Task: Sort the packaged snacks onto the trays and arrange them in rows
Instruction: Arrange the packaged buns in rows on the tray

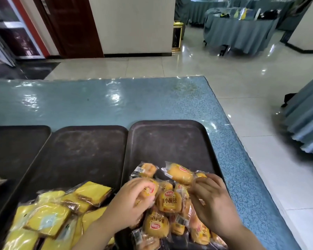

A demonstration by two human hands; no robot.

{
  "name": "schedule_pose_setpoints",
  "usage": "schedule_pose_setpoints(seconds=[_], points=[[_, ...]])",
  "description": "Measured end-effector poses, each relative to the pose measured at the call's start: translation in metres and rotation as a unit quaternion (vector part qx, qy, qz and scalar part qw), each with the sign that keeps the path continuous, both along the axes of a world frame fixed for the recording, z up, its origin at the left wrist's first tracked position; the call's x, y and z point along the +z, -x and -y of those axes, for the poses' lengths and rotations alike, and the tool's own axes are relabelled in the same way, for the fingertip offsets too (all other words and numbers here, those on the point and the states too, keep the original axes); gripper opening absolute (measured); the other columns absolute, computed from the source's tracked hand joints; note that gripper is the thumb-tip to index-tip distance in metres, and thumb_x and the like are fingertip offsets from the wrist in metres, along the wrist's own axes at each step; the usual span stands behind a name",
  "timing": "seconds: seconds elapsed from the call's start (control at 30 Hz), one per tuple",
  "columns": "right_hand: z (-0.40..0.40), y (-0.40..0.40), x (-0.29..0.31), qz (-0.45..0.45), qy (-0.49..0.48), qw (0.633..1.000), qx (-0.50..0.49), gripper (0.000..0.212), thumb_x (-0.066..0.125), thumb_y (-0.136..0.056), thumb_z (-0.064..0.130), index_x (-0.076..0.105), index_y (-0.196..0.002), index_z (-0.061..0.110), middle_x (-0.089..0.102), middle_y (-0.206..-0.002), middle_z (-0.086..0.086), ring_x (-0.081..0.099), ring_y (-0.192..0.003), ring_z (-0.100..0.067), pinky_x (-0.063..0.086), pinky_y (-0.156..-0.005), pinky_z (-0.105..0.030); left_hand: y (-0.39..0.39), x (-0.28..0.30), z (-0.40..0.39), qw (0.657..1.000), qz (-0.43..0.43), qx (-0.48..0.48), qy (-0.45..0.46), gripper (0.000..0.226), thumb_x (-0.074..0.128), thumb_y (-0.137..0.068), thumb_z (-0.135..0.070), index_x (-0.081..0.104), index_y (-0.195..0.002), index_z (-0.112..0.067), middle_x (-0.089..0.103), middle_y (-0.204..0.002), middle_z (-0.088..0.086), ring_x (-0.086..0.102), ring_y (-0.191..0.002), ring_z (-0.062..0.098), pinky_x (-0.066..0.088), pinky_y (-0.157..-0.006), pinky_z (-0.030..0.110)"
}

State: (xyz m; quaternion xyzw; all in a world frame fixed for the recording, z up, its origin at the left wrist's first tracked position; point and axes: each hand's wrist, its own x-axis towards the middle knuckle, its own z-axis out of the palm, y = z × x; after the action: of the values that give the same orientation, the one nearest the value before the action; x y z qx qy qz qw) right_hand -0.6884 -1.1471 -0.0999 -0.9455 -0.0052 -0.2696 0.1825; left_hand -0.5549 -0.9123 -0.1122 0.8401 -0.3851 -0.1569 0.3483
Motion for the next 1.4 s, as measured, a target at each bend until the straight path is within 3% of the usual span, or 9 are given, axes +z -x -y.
schedule_pose_setpoints(seconds=[0.2,0.33,0.4,0.77,0.9,1.0,1.13,1.23,1.4], points=[[0.0,-0.016,-0.004,0.013,0.013,0.995,0.094,0.005,0.071,-0.083,0.015,0.07,-0.086,0.02,0.068,-0.088,0.012,0.061,-0.099,-0.013,0.039,-0.103,-0.035,-0.008,0.021,0.037,0.896,-0.368,0.186,0.164,0.04,0.041,-0.094,-0.059,0.05,-0.125,-0.036,0.067,-0.117,-0.008,0.066,-0.108,0.011,0.053,-0.093,0.033],[0.002,-0.027,-0.004,0.013,0.062,0.982,0.179,0.01,0.064,-0.09,0.016,0.071,-0.084,0.014,0.068,-0.09,0.007,0.059,-0.102,-0.021,0.04,-0.102,-0.036,-0.033,0.021,0.04,0.802,-0.529,0.223,0.164,0.054,0.044,-0.085,-0.061,0.061,-0.123,-0.027,0.07,-0.119,0.003,0.067,-0.109,0.024,0.049,-0.1,0.049],[0.004,-0.036,0.0,0.011,0.08,0.972,0.22,0.012,0.062,-0.092,0.017,0.072,-0.087,0.014,0.069,-0.094,0.006,0.058,-0.101,-0.023,0.041,-0.099,-0.036,-0.049,0.023,0.034,0.802,-0.563,0.172,0.104,0.059,0.044,-0.086,-0.063,0.067,-0.122,-0.022,0.068,-0.122,0.007,0.063,-0.115,0.025,0.047,-0.103,0.046],[0.018,-0.098,0.018,-0.04,0.131,0.96,0.242,0.013,0.058,-0.096,0.023,0.067,-0.09,0.015,0.065,-0.111,0.009,0.055,-0.101,-0.018,0.04,-0.094,-0.028,-0.093,0.044,0.034,0.873,-0.488,0.002,-0.01,0.028,0.062,-0.094,-0.03,0.068,-0.12,-0.021,0.069,-0.119,0.006,0.065,-0.111,0.021,0.053,-0.096,0.04],[0.009,-0.107,0.0,-0.147,-0.144,0.973,0.104,0.011,0.061,-0.093,0.027,0.06,-0.103,0.029,0.06,-0.114,0.017,0.056,-0.106,-0.004,0.045,-0.095,-0.028,-0.106,0.036,0.035,0.876,-0.478,0.056,0.036,0.024,0.061,-0.095,-0.025,0.068,-0.115,-0.014,0.072,-0.112,0.007,0.068,-0.106,0.02,0.054,-0.095,0.04],[-0.007,-0.113,-0.005,-0.203,-0.511,0.835,-0.03,0.016,0.06,-0.095,0.03,0.054,-0.11,0.03,0.068,-0.101,0.0,0.066,-0.086,-0.011,0.056,-0.086,-0.042,-0.117,0.025,0.036,0.855,-0.488,0.134,0.111,0.025,0.056,-0.098,-0.024,0.064,-0.116,-0.01,0.073,-0.109,0.009,0.069,-0.104,0.021,0.055,-0.092,0.037],[-0.023,-0.129,-0.01,-0.188,-0.675,0.704,-0.119,0.023,0.058,-0.095,0.031,0.053,-0.112,0.017,0.07,-0.101,-0.013,0.07,-0.081,-0.025,0.06,-0.073,-0.036,-0.13,0.005,0.047,0.782,-0.517,0.254,0.24,0.027,0.056,-0.098,-0.022,0.058,-0.119,-0.006,0.071,-0.111,0.012,0.069,-0.104,0.022,0.054,-0.092,0.038],[-0.027,-0.155,-0.021,-0.171,-0.673,0.706,-0.139,0.025,0.062,-0.093,0.027,0.051,-0.114,0.019,0.069,-0.098,-0.01,0.071,-0.084,-0.023,0.059,-0.074,-0.031,-0.139,-0.008,0.067,0.773,-0.503,0.292,0.252,0.025,0.057,-0.098,-0.023,0.056,-0.118,-0.008,0.07,-0.112,0.011,0.068,-0.105,0.021,0.053,-0.096,0.038],[-0.005,-0.213,-0.047,-0.167,-0.597,0.766,-0.168,0.016,0.059,-0.096,0.024,0.06,-0.108,0.014,0.07,-0.097,-0.003,0.066,-0.081,-0.005,0.054,-0.075,-0.022,-0.165,-0.03,0.1,0.859,-0.371,0.307,0.172,0.02,0.055,-0.099,-0.028,0.049,-0.116,-0.02,0.066,-0.109,0.003,0.069,-0.096,0.014,0.057,-0.085,0.031]])
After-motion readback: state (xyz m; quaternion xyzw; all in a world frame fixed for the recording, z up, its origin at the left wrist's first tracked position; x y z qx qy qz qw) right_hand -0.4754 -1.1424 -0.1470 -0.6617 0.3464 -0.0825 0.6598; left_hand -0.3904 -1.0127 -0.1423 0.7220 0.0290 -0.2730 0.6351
